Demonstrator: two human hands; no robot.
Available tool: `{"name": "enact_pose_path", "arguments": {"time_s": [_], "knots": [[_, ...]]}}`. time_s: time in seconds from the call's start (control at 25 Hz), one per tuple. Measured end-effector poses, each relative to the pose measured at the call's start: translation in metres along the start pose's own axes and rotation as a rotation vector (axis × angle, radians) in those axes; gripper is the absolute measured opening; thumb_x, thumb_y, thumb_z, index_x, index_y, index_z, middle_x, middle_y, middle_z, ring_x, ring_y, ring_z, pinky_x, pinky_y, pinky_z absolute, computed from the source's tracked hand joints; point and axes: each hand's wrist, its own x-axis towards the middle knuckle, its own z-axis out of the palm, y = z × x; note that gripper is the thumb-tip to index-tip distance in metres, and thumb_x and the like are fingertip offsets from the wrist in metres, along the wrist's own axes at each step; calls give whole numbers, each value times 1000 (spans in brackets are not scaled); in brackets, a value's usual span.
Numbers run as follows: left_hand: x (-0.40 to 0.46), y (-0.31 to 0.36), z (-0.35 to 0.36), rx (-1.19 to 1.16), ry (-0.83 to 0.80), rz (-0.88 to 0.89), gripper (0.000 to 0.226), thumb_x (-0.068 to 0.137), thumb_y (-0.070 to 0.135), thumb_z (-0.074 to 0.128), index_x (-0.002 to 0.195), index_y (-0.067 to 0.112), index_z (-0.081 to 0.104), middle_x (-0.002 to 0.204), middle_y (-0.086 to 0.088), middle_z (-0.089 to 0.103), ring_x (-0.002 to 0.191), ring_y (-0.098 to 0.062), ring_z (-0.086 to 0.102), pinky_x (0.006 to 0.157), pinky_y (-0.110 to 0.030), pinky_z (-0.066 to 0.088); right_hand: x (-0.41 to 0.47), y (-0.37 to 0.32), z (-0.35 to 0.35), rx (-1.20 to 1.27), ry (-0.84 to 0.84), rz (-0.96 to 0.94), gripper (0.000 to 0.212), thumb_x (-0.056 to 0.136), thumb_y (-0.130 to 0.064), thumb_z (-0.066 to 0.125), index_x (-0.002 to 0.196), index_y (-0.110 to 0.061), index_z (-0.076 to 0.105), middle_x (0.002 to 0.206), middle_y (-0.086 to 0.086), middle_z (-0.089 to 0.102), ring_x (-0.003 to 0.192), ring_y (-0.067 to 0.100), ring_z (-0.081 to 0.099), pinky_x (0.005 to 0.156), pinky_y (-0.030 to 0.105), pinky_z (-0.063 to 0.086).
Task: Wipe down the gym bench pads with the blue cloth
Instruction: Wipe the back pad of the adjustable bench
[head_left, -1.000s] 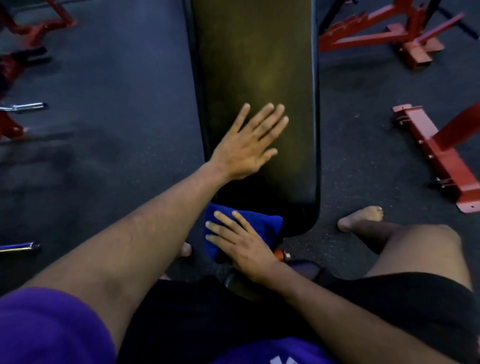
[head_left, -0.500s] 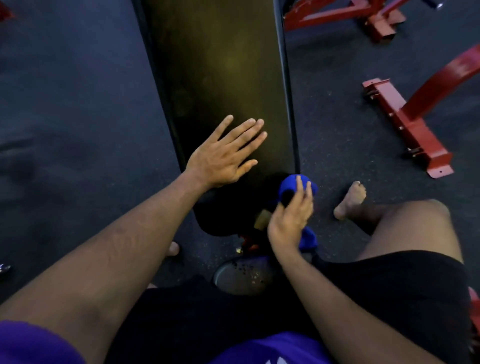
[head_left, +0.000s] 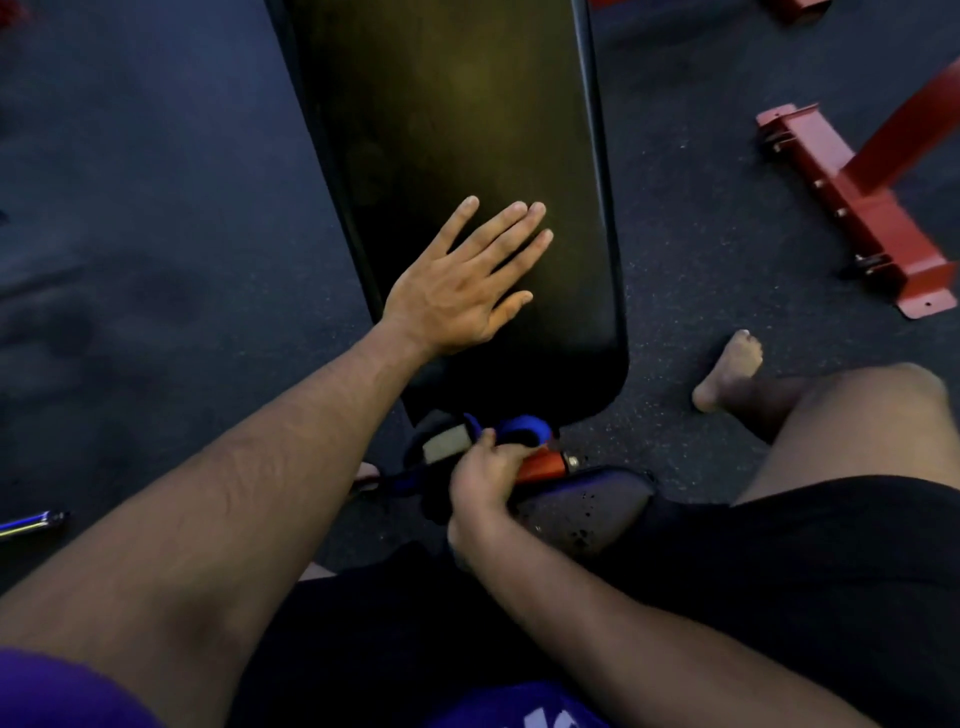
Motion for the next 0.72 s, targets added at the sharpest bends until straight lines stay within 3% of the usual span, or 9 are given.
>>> {"name": "enact_pose_path", "arguments": {"time_s": [0.08, 0.16, 0.24, 0.32, 0.4, 0.48, 0.56, 0.72], "knots": [[0, 1, -1, 14, 8, -3, 61, 110, 47, 24, 162, 15, 21, 170, -10, 14, 157, -25, 12, 126, -54, 14, -10, 6, 11, 15, -25, 100, 77, 100, -13, 52, 151, 8, -2, 157, 31, 17, 146, 36, 25, 111, 21, 13], [2, 0, -1, 9, 10, 0, 61, 110, 46, 24, 162, 15, 21, 170, -10, 15, 157, -25, 13, 126, -54, 14, 0, 6, 8, 41, -12, 121, 66, 101, -14, 50, 151, 4, 12, 151, 28, 31, 140, 37, 36, 110, 26, 20], [0, 1, 2, 17, 22, 2, 60, 110, 46, 24, 162, 15, 22, 170, -10, 16, 157, -25, 14, 126, -54, 15, 27, -2, -11, 121, 90, 73, 43, 101, -10, 47, 142, -1, 36, 140, 27, 47, 129, 40, 48, 108, 36, 32], [0, 1, 2, 30, 25, 4, 60, 110, 46, 24, 162, 15, 22, 170, -10, 16, 157, -25, 14, 126, -54, 15, 62, -27, -44, 189, 245, -18, 35, 101, -8, 45, 136, 1, 45, 134, 25, 53, 124, 39, 53, 102, 35, 38], [1, 0, 1, 28, 21, 10, 61, 110, 46, 23, 162, 15, 21, 170, -11, 15, 157, -25, 14, 126, -54, 14, 90, -59, -77, 265, 328, -135, 41, 103, -8, 43, 143, -3, 40, 136, 16, 53, 124, 27, 53, 94, 18, 36], [1, 0, 2, 30, 15, 11, 61, 110, 47, 23, 162, 15, 20, 170, -10, 14, 157, -25, 13, 126, -54, 14, 104, -80, -94, 259, 309, -196, 45, 104, -13, 43, 148, -8, 35, 135, 10, 51, 116, 16, 50, 90, 14, 32], [2, 0, 1, 27, 15, 9, 61, 110, 47, 24, 162, 16, 20, 170, -10, 15, 157, -25, 13, 126, -54, 14, 103, -71, -91, 187, 257, -188, 45, 103, -13, 44, 147, -8, 35, 140, 14, 50, 117, 18, 51, 93, 18, 34], [1, 1, 0, 34, 13, 2, 61, 109, 47, 25, 162, 16, 22, 170, -10, 16, 157, -25, 14, 126, -54, 15, 64, -16, -50, -14, 162, -32, 50, 101, -13, 46, 145, 3, 28, 142, 31, 42, 128, 43, 46, 104, 36, 34]]}}
